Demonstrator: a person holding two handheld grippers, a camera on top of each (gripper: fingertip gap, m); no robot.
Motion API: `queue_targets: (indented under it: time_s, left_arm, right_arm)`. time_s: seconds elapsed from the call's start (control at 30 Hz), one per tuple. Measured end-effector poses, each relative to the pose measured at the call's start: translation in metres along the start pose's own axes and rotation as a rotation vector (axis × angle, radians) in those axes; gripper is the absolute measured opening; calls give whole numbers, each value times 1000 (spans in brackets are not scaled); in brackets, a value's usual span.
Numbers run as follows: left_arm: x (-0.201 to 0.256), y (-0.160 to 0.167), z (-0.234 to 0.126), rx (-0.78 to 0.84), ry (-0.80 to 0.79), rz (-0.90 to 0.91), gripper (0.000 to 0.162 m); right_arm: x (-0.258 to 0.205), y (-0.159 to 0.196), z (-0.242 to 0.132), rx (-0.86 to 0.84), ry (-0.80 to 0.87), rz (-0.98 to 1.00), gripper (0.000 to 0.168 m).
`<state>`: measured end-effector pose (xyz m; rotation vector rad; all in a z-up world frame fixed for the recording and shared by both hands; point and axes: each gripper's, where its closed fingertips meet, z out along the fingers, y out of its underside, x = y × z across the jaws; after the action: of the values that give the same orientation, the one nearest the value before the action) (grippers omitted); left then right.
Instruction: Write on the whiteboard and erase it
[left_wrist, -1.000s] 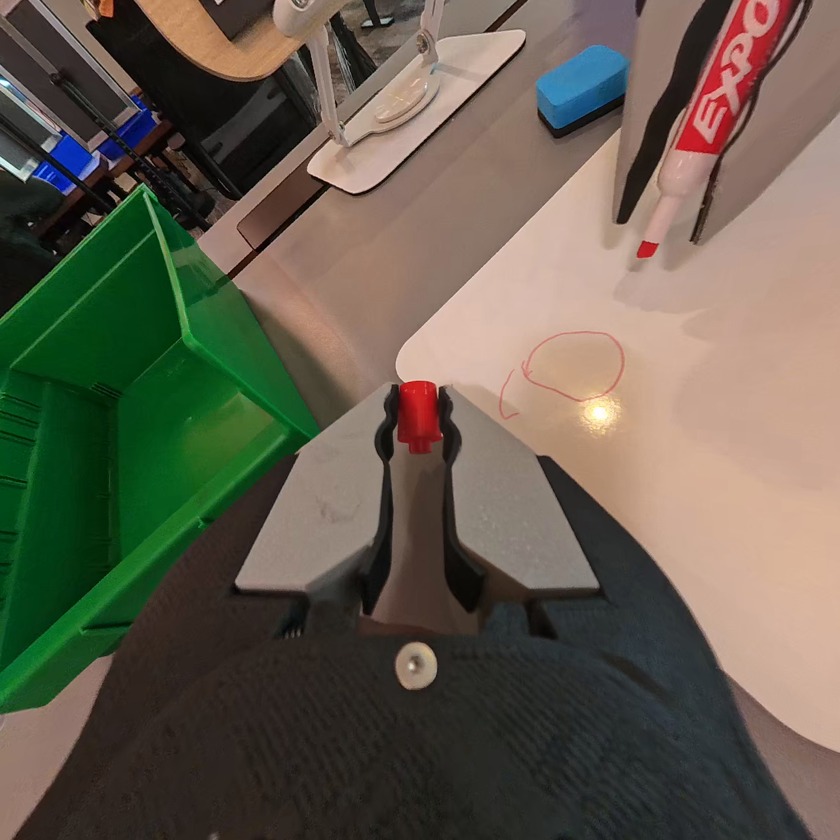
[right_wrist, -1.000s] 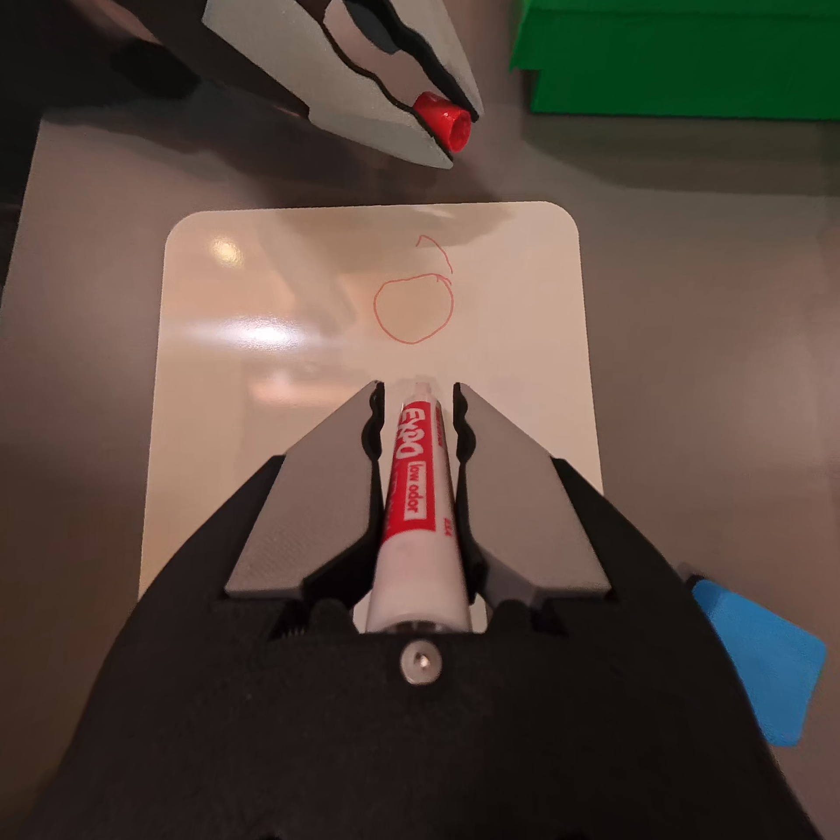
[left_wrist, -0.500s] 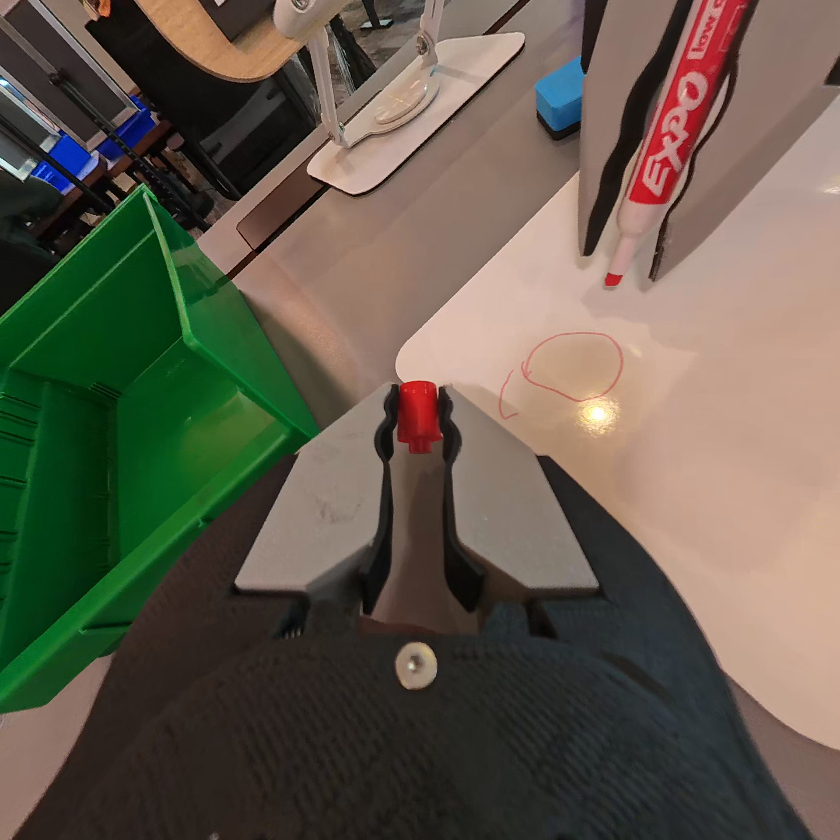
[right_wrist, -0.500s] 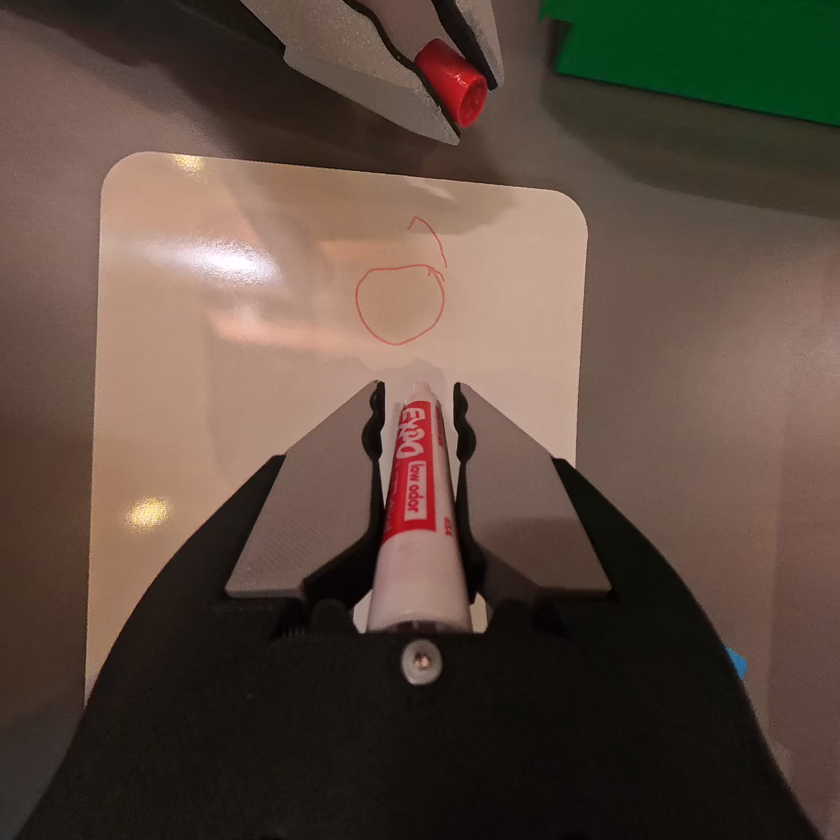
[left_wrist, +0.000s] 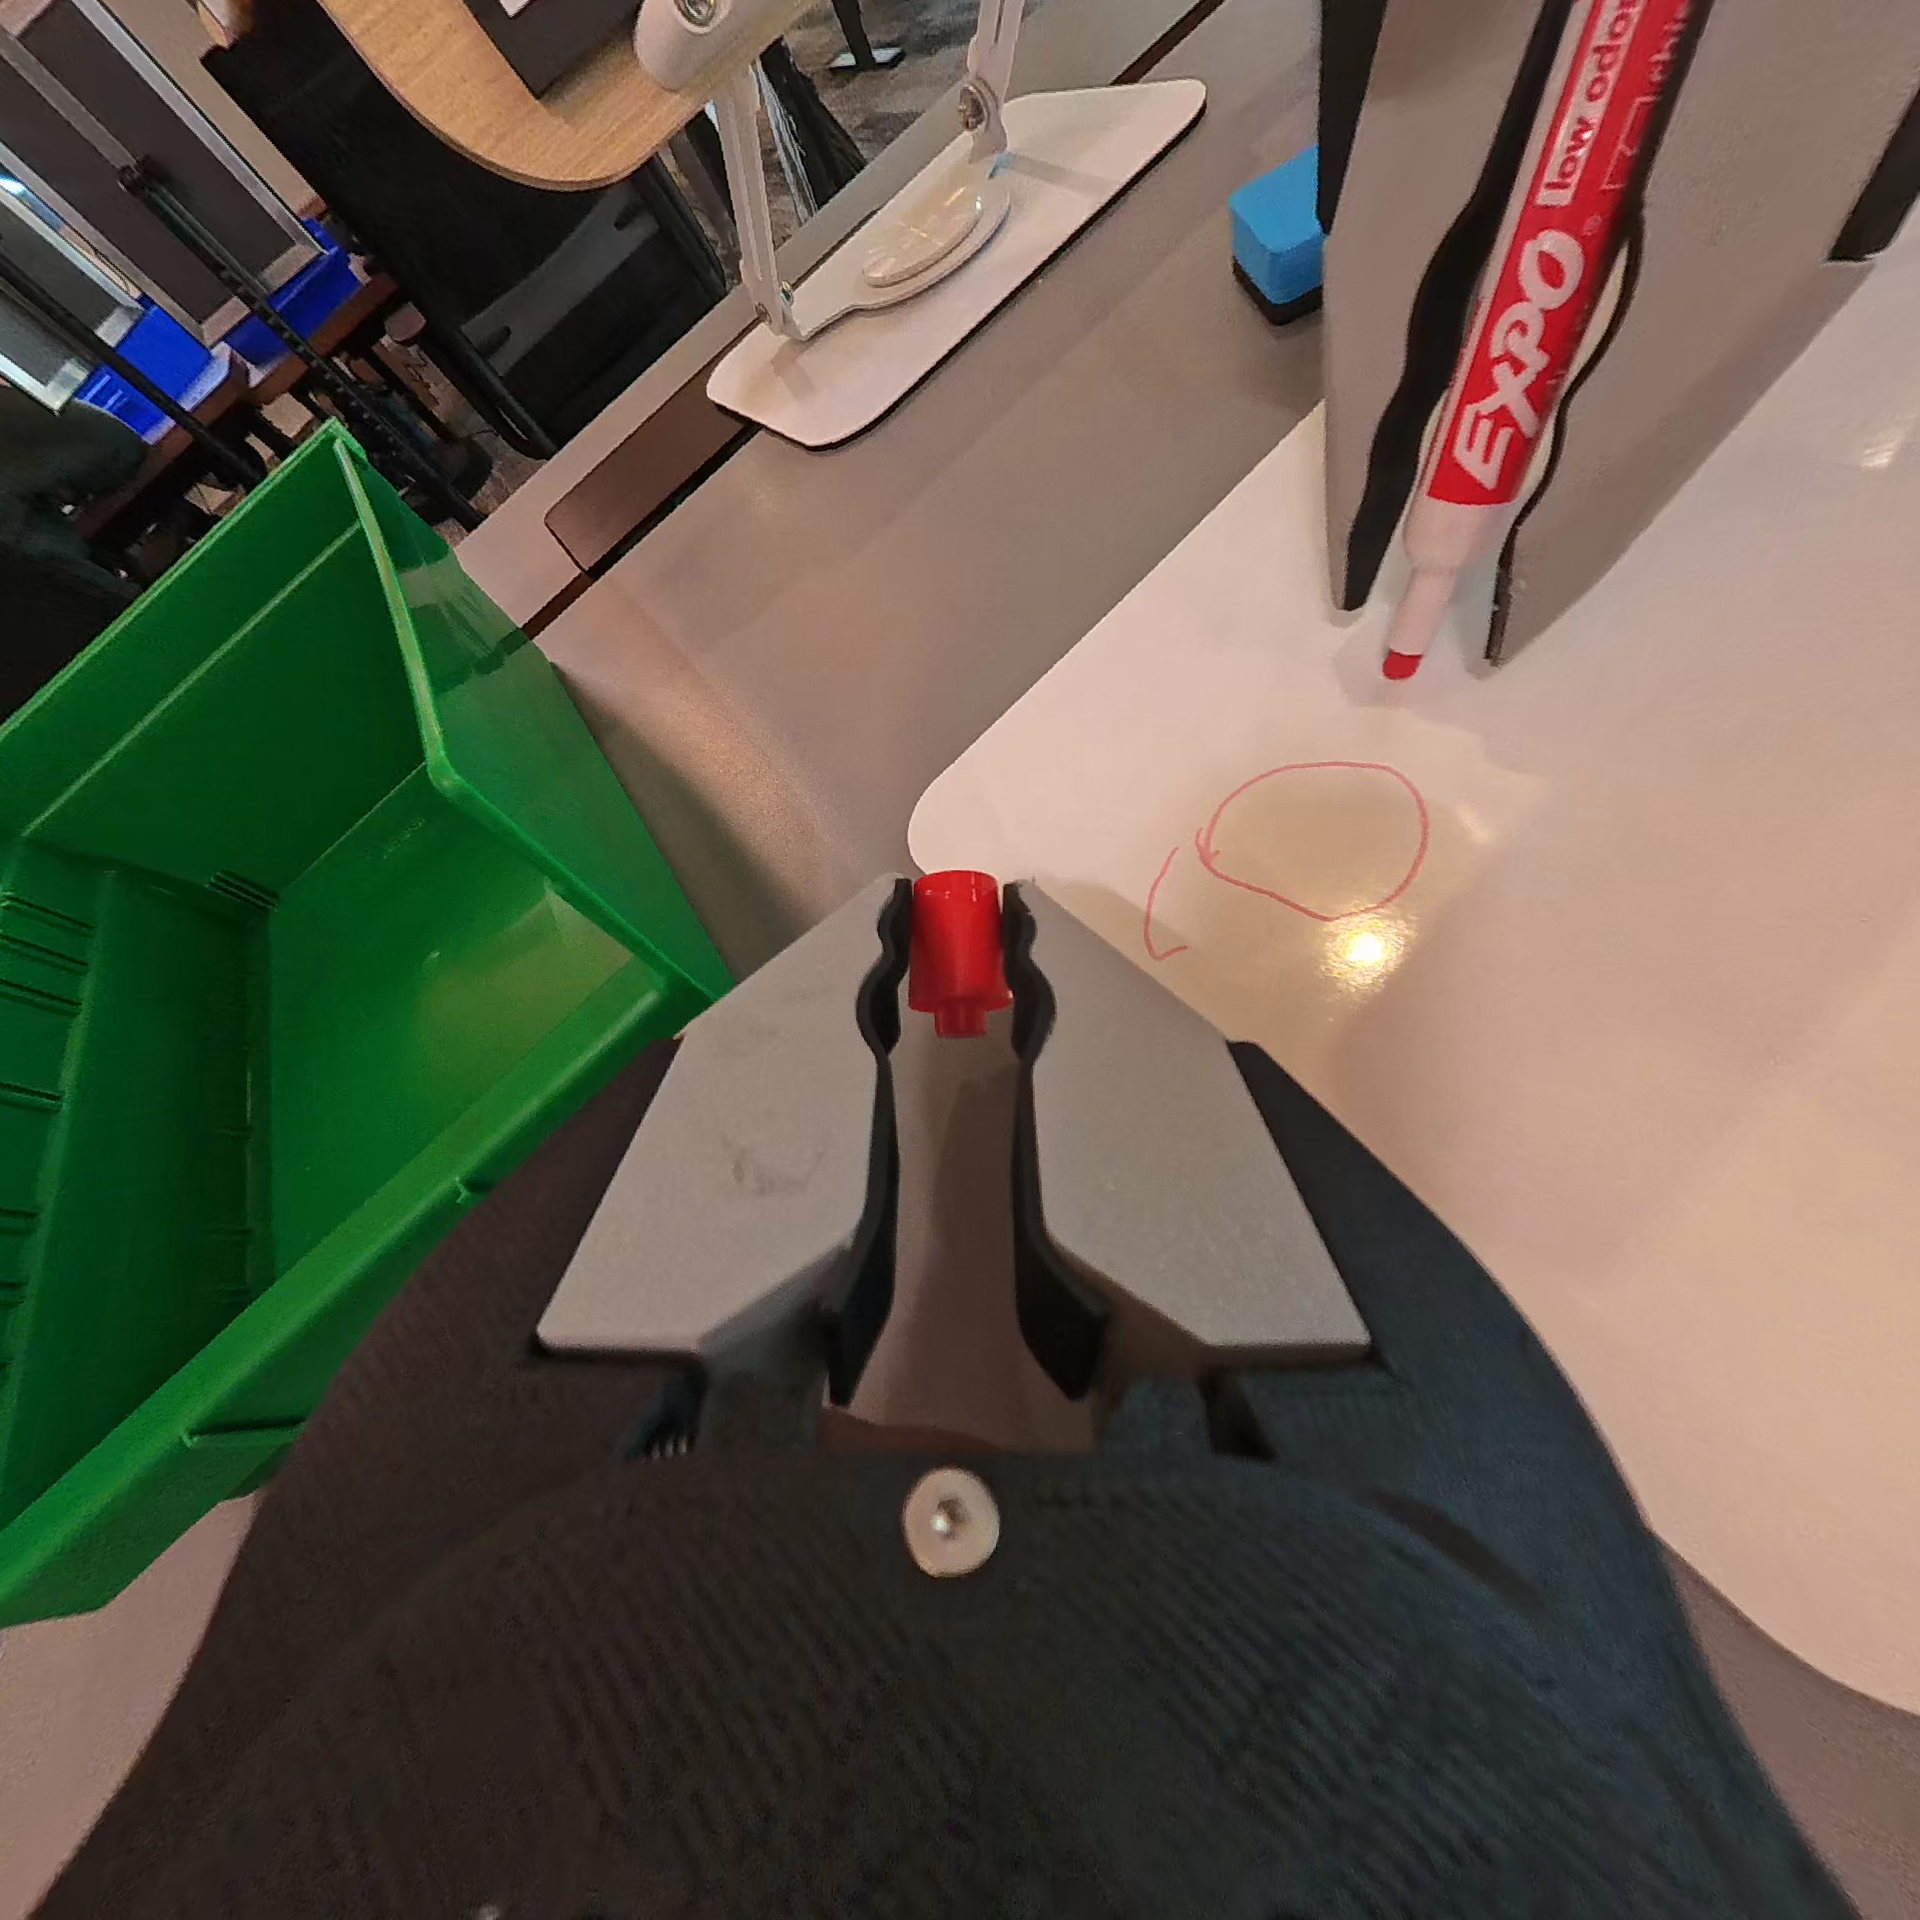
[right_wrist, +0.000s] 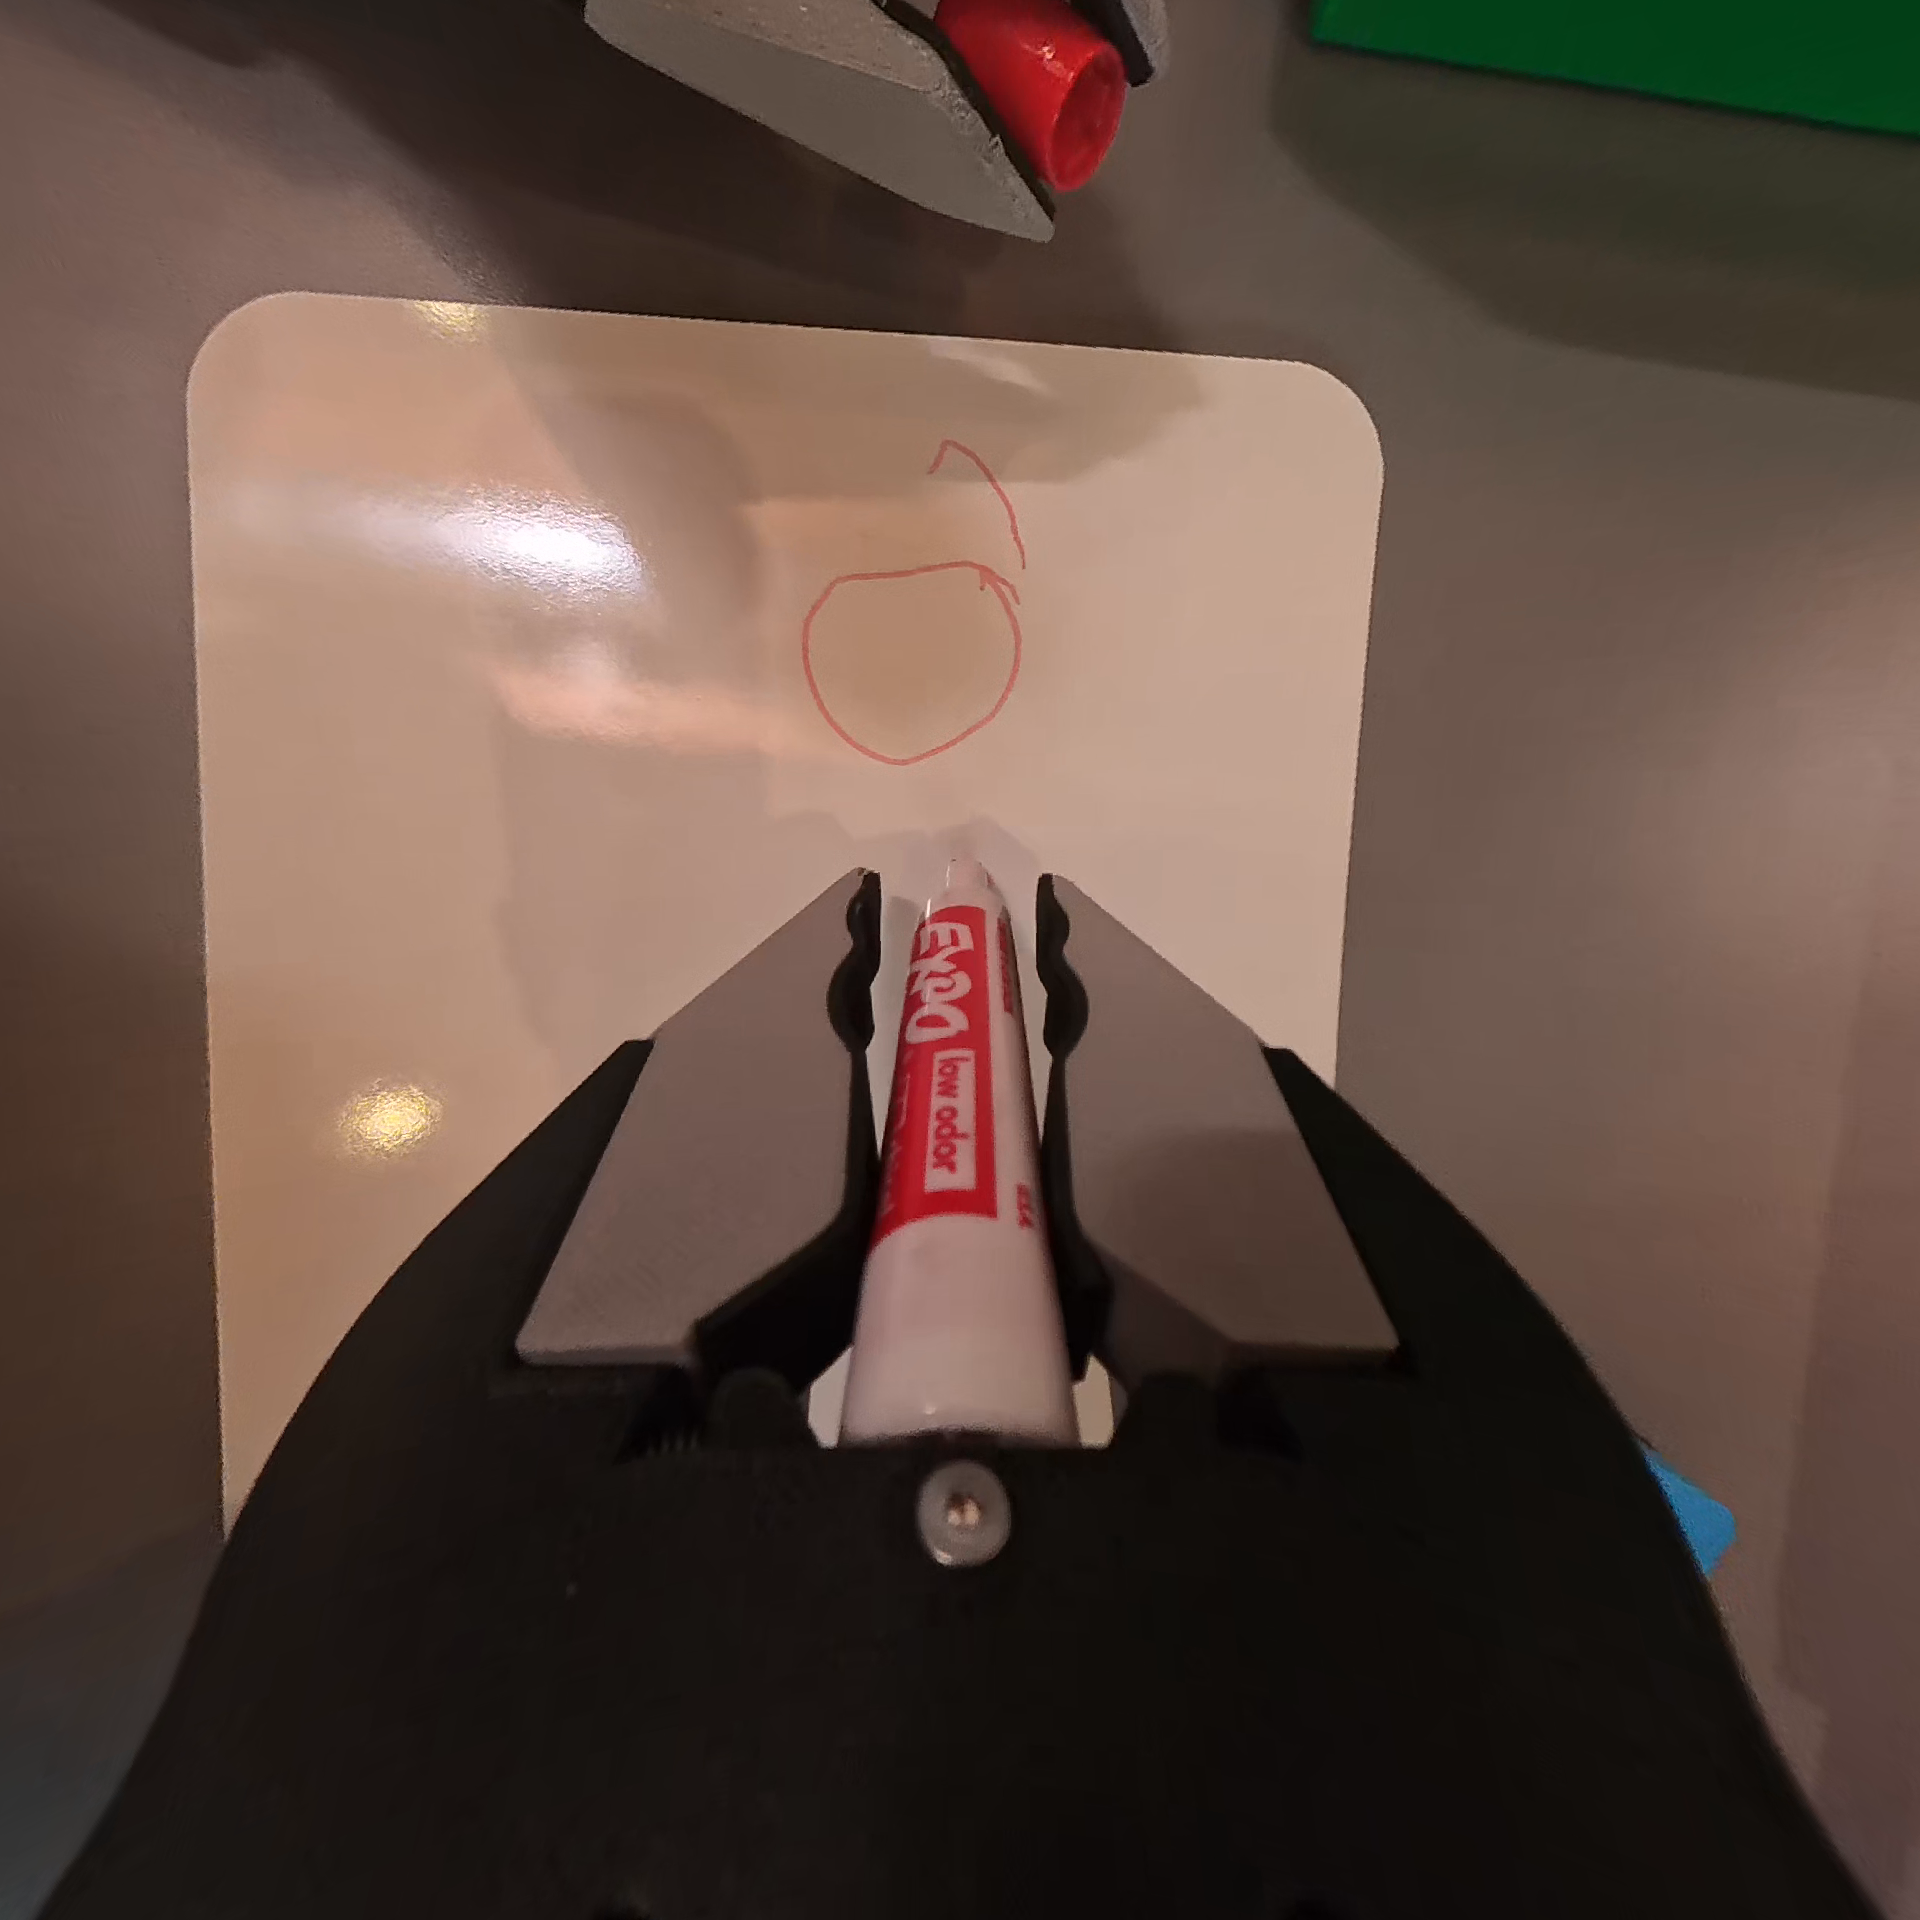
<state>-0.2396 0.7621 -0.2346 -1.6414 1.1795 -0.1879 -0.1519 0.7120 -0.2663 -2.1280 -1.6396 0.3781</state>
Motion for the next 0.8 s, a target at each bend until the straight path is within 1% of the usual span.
queue_targets:
  time_s: [0.53,0.63,0.8]
  left_arm:
    - [-1,-1,-1,6,0,-6,16]
    - [0,-1,-1,8,0,-5,16]
    - [-1,-2,-1,9,1,-9,16]
  right_arm:
    - [-33,-2,0,7,-65,-17,28]
    - [-28,-6,-4,37,-53,-1,28]
    - [-2,-5,-13,79,18,74,29]
